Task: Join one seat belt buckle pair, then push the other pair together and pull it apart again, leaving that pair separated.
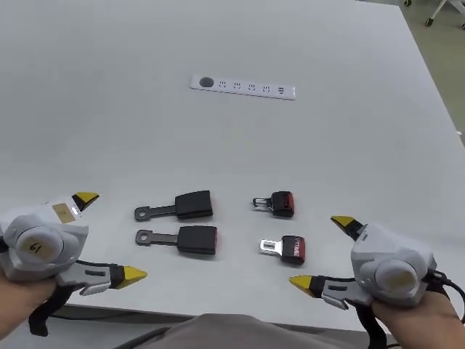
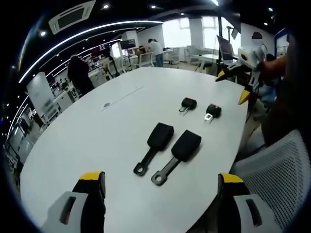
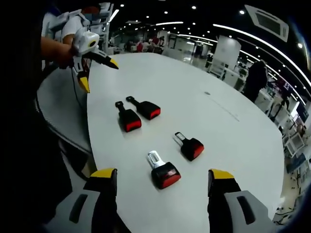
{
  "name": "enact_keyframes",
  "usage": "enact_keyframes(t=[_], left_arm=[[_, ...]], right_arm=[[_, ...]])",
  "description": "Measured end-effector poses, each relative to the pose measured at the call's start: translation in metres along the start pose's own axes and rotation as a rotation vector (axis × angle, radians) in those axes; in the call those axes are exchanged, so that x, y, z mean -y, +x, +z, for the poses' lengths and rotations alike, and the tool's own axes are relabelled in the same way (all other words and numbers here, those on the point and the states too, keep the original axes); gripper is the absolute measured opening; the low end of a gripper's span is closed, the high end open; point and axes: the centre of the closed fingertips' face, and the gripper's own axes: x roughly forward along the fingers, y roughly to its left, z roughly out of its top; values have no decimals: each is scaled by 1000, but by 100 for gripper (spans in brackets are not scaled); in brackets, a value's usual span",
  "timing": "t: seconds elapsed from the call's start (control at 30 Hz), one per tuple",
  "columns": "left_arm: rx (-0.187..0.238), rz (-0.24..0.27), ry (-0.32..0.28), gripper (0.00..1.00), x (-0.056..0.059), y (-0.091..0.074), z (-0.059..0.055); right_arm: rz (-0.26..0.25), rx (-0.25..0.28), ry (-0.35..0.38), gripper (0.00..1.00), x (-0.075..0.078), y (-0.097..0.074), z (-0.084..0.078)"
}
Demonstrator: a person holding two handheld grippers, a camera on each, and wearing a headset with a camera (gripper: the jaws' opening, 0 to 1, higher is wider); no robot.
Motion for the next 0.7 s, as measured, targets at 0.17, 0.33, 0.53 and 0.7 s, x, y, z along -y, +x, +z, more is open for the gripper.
enact_keyframes(t=[0.17, 0.33, 0.53, 0.7], left_arm=[[-8, 1, 7, 99, 0, 0, -3], [-3, 10, 2, 97, -2, -3, -1], [-24, 4, -6, 95, -2, -2, -5], [-53, -4, -20, 91, -3, 0, -9]], right_arm=[[-3, 24, -10, 79, 4, 0, 7], [-8, 45, -27, 81, 5, -4, 16], [-4, 59, 5, 84, 6, -5, 18], [-1, 50, 0, 86, 7, -8, 18]])
